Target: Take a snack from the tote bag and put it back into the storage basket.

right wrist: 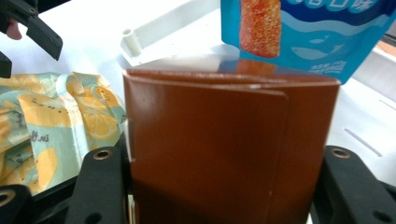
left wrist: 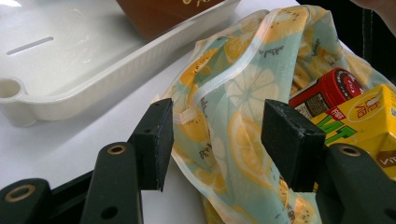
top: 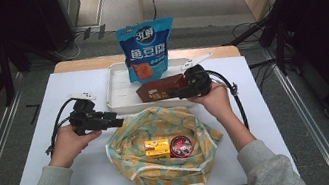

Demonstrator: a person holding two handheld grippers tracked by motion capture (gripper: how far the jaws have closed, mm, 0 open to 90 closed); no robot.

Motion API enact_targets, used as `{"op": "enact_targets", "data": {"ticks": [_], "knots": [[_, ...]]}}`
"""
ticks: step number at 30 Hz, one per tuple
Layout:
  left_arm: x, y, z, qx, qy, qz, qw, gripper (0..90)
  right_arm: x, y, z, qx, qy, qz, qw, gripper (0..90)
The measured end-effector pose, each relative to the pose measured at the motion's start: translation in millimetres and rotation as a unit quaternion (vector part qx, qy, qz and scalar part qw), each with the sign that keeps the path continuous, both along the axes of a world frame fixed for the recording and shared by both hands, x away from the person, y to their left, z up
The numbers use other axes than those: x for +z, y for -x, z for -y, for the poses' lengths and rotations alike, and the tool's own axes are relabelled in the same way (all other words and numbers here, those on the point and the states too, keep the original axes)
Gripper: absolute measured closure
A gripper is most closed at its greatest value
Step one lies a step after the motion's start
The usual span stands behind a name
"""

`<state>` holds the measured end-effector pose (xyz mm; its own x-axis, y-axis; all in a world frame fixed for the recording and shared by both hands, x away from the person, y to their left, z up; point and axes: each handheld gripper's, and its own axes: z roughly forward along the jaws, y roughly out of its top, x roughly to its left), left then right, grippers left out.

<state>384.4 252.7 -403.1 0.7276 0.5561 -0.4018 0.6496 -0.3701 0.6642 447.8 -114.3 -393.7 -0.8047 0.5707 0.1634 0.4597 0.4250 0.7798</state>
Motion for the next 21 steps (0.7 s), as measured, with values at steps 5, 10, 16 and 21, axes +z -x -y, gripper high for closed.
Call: {"op": "enact_targets", "data": {"ticks": [5,10,16,21], "knots": [[-0.2,-0.1,0.2,-0.001,0.000,0.000,1.0000,44.5,-5.1,-1.1,-7.1,0.004,0.005,-0.011,0.9999,43.8],[-0.3,-0.2,0.3,-0.001,0.000,0.000,1.0000,44.5,-8.4,-3.2,-11.3,0.004,0.004,-0.012,0.9999,43.8],[-0.3,-0.3,0.0,-0.001,0.001,0.000,1.0000,44.4,-13.3,-5.4,-16.7,0.006,0.003,-0.016,0.9999,43.5],[-0.5,-0.3,0.4,-0.002,0.000,0.001,1.0000,44.5,-20.2,-7.4,-22.4,0.010,0.004,-0.022,0.9997,43.4]]}}
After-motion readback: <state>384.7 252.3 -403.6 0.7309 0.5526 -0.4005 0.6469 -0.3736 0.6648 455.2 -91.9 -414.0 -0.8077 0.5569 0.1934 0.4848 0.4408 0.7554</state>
